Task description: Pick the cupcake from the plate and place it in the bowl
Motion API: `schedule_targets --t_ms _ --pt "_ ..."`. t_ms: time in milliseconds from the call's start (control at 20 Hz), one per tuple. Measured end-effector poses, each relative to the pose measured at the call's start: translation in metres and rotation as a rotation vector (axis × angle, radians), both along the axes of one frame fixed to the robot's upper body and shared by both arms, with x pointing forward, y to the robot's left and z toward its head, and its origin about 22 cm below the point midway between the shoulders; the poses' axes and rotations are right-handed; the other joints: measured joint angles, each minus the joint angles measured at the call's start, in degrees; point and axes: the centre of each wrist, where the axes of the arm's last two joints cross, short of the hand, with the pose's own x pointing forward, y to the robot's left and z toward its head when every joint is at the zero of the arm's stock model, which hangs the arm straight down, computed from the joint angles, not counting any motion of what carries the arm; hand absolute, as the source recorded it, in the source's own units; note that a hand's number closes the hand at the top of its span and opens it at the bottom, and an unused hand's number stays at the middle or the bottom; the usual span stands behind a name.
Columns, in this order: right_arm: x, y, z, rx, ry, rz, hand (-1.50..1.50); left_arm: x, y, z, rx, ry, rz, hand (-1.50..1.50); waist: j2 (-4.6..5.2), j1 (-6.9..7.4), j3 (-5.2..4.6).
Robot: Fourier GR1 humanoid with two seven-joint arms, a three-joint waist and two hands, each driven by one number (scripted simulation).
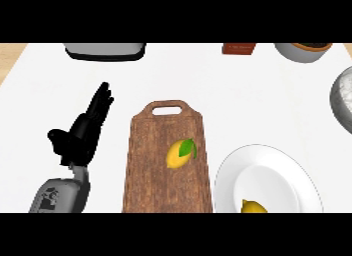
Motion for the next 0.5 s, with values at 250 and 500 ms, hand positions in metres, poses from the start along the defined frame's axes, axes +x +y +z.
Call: schedule_targets --t_ms 250,500 --pt "-0.020 -0.018 0.003 0.089 0.045 -0.024 -1.50 -0.001 0.008 -0.004 -0.003 0.000 0.004 0.00 0.03 -0.37 0.05" --pt "-0.035 -0.027 0.001 0.121 0.082 -0.018 -1.50 -0.007 0.004 -0.006 -0.004 0.006 0.010 0.00 -0.09 -0.56 0.16"
